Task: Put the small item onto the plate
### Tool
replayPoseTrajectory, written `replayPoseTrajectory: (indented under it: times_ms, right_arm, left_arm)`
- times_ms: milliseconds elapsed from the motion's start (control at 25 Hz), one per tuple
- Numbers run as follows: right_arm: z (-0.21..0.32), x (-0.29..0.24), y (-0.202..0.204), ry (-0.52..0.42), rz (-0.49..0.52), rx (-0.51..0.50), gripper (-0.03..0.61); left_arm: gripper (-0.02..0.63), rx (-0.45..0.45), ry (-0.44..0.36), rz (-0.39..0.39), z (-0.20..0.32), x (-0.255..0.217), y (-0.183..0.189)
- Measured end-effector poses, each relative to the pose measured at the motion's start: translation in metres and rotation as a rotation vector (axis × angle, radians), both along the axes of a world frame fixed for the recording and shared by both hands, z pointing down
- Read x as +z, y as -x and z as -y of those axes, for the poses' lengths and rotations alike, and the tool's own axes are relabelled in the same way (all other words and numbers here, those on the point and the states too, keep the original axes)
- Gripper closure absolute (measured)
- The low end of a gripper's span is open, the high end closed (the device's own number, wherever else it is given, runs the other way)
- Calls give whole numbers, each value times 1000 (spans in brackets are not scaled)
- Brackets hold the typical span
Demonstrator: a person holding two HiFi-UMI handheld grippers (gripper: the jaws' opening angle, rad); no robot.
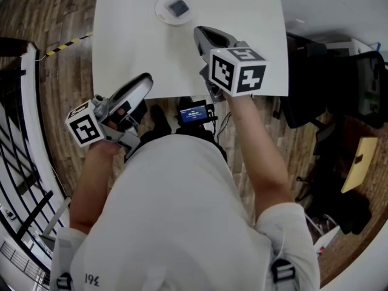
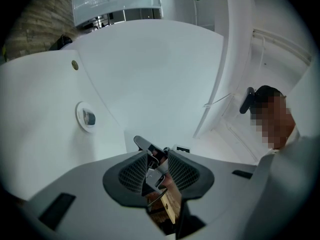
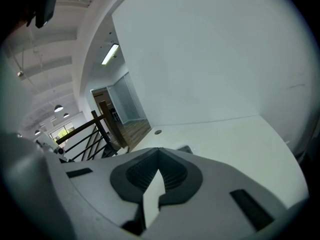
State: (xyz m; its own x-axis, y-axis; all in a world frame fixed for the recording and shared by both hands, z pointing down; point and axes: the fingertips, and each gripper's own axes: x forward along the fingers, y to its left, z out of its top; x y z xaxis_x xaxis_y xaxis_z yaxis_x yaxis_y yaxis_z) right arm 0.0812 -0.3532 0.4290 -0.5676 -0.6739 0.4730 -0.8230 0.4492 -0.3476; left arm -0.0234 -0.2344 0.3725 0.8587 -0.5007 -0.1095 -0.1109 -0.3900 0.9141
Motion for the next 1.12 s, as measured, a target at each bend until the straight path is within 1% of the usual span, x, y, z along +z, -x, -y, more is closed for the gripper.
replayPoseTrajectory:
  times_ms: [200,360,560,720,960,1040,1120]
  right_arm:
    - [-22,-19,-5,-12,54,28,577]
    - [-46,-39,-10,-32,99,38,577]
    - [-75,-51,-15,-4,156,51,577]
    - [-91,-59,-11,12,211,52,577]
    - [-93,-70,-2,-14,225,30,577]
    - [-96,-77,-3,-18,245,29,577]
    - [-100,-84,-2,-14,290,28,577]
  left_arm:
    - [503,1,-19,-6,-9,-8,4]
    - [503,-9,-7,-13,-21,-8,13]
    - [503,-50,2,-37,-31,-16,26]
    - [503,-51,0,-46,-36,-27,24]
    - [503,-56,-56,-89,-35,-54,17]
    - [503,-57,-75,-106,-37,-64,15]
    - [503,-60,-90,-122,-40,-70,15]
